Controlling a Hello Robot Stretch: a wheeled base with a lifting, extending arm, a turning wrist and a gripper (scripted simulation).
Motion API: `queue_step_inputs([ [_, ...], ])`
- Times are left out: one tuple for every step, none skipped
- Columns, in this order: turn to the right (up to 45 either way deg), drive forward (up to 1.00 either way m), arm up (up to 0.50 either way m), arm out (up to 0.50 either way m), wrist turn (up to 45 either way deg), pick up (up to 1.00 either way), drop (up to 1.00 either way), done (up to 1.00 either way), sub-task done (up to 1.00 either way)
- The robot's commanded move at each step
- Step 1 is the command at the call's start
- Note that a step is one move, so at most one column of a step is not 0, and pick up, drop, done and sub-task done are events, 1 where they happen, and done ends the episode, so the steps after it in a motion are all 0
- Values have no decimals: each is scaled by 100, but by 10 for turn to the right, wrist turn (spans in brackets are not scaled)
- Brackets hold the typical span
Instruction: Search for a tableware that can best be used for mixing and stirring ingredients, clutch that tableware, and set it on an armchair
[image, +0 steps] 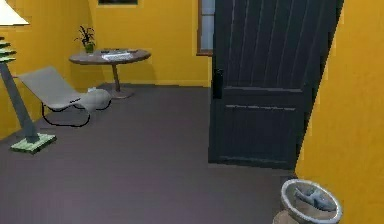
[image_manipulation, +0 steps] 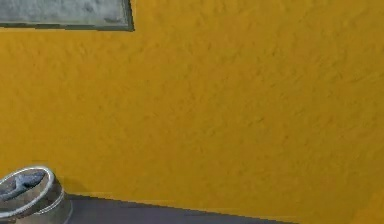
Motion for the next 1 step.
queue_step_inputs([
  [-90, 0, 0, 0, 0, 0, 0, 0, 0],
])
